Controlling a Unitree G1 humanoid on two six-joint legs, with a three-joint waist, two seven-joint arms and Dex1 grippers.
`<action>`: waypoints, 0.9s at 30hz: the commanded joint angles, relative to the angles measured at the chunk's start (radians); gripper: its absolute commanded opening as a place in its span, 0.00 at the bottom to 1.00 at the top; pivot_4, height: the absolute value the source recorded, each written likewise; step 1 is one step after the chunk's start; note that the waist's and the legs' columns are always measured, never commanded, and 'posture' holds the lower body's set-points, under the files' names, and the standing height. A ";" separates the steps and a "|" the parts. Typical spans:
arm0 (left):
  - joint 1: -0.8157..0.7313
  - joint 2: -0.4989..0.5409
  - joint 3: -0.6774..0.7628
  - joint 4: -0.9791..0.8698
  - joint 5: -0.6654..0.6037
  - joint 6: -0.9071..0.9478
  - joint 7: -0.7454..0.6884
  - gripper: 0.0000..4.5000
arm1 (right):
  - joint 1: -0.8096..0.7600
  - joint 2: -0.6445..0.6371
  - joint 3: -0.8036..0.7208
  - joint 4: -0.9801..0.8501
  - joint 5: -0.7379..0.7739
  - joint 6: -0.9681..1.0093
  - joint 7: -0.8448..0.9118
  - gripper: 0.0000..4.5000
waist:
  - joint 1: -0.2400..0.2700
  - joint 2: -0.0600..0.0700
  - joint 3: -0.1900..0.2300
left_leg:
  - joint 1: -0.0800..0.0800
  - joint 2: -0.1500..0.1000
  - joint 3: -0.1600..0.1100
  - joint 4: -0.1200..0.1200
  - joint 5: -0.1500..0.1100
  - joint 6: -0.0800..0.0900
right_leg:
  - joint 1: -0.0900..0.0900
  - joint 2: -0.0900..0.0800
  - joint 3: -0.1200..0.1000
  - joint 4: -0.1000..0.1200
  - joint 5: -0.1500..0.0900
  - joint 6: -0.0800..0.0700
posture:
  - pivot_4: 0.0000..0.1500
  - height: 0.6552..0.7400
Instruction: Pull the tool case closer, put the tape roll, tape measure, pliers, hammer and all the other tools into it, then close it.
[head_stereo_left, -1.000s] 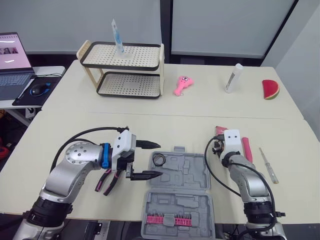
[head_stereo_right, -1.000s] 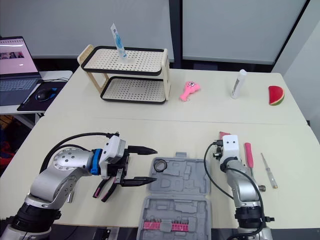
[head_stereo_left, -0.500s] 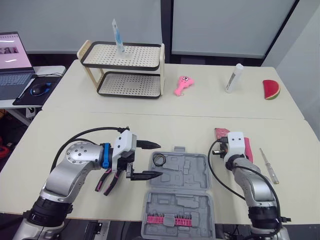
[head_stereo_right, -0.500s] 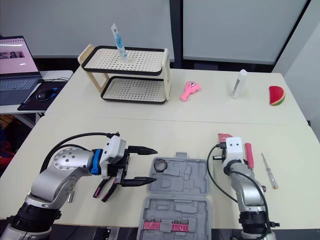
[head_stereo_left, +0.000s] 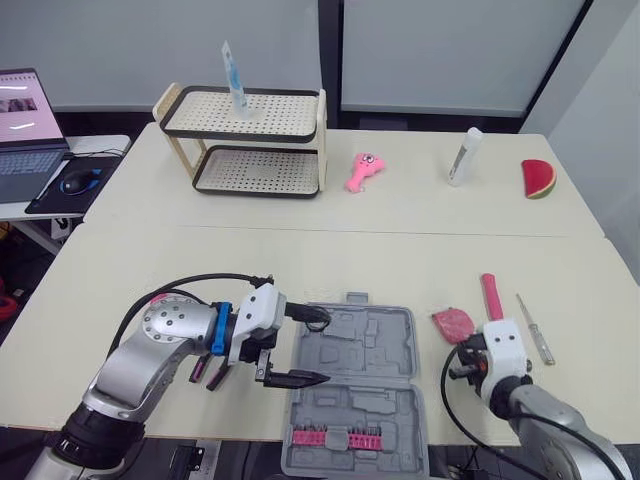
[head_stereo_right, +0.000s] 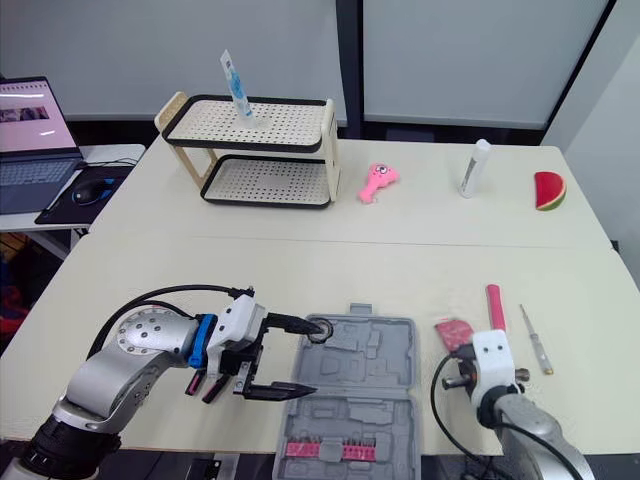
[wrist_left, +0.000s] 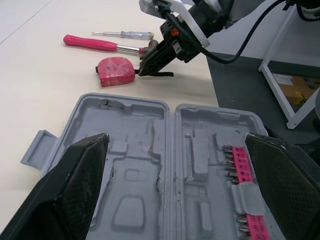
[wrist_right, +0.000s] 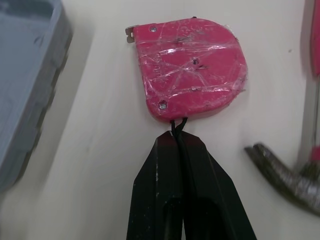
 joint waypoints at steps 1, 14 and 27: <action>0.006 0.017 -0.014 -0.050 -0.016 -0.007 -0.029 1.00 | 0.081 -0.017 -0.010 -0.091 0.017 0.010 0.013 0.00 | 0.001 0.000 0.000 | 0.000 0.000 0.000 0.000 0.000 0.000 | 0.000 0.000 0.000 0.000 0.000 0.000 | 1.00 0.94; 0.016 0.055 -0.058 -0.091 -0.004 -0.040 -0.113 1.00 | 0.289 -0.045 0.043 -0.201 0.056 0.029 0.032 0.00 | 0.003 0.000 0.000 | 0.000 0.000 0.001 0.000 0.000 0.000 | 0.000 0.000 0.000 0.000 -0.001 0.000 | 1.00 0.94; 0.047 0.054 -0.080 -0.074 0.017 -0.081 -0.123 1.00 | 0.360 -0.069 0.055 -0.234 0.084 0.031 0.032 0.00 | 0.005 0.000 -0.001 | 0.000 0.000 0.001 0.000 0.000 0.000 | 0.000 0.000 0.000 -0.001 -0.001 0.000 | 1.00 0.94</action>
